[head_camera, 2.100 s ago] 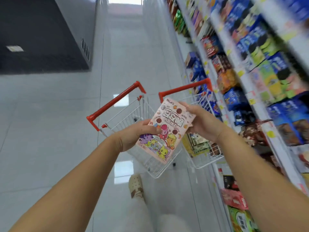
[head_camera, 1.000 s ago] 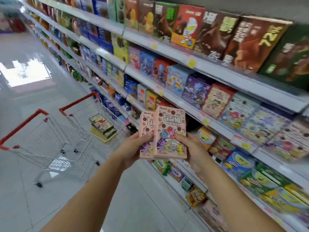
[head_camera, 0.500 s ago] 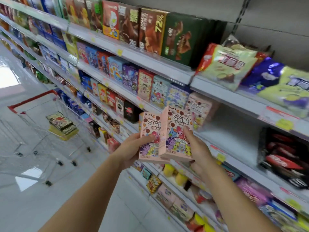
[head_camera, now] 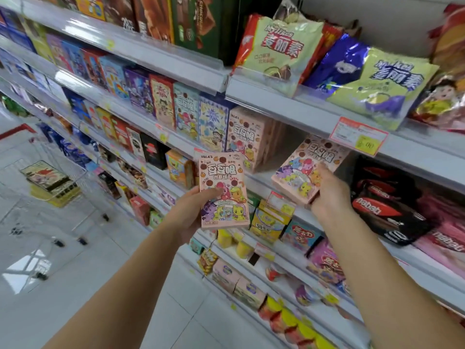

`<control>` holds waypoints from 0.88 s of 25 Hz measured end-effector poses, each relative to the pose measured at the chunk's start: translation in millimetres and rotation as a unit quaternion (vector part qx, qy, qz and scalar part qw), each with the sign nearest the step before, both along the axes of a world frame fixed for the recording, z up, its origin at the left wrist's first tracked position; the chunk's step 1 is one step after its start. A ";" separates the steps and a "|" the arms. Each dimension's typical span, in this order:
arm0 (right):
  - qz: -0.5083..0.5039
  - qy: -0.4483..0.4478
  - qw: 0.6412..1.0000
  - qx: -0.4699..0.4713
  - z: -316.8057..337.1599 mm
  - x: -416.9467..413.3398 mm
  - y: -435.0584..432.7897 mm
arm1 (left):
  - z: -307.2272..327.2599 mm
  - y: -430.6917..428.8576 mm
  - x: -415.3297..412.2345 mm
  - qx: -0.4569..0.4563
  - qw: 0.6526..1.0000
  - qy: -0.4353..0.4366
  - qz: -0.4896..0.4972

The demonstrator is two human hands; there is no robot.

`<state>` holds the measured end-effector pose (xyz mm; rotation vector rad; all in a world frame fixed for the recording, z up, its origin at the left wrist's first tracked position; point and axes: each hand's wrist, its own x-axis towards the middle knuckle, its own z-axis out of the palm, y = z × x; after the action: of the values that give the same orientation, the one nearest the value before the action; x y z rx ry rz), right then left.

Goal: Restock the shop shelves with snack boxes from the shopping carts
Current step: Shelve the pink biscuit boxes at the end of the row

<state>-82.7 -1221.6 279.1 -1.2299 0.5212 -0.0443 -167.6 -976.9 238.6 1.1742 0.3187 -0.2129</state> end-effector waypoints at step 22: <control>0.179 -0.194 0.922 -0.284 -28.3 147.9 34.8 | -77.1 47.2 76.2 0.005 0.980 -0.164 -0.109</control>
<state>65.2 -1186.7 250.7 -1.8174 -0.0872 -0.1336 -91.4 -929.6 161.6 1.2322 -0.0991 -0.2035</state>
